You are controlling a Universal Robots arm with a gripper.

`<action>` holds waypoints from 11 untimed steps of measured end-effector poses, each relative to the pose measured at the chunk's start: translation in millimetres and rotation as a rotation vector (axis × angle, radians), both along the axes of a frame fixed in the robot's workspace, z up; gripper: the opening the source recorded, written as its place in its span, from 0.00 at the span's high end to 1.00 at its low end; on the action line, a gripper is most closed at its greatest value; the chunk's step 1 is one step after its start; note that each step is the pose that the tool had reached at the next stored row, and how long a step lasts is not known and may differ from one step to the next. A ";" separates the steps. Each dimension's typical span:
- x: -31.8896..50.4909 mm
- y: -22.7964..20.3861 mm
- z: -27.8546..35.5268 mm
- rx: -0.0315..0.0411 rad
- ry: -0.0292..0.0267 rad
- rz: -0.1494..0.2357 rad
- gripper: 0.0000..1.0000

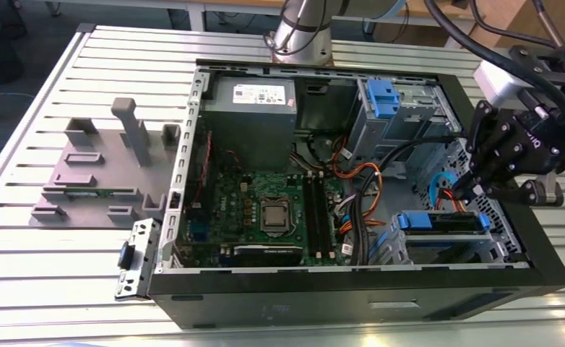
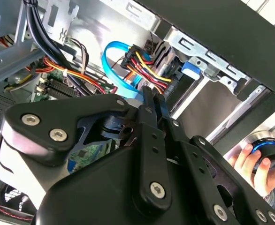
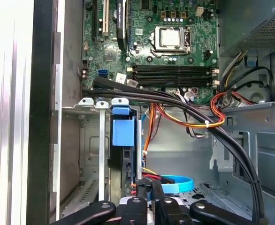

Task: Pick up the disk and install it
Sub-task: 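Insert the second disk wire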

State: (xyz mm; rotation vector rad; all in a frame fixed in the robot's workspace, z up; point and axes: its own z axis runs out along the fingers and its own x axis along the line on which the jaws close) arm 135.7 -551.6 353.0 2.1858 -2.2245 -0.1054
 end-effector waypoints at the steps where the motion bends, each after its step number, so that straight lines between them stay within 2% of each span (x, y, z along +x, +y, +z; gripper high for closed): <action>1: -0.9 -0.8 -0.4 0.0000 0.0000 0.000 0.84; 11: -5.3 -7.8 -4.8 0.0000 0.0000 0.000 0.84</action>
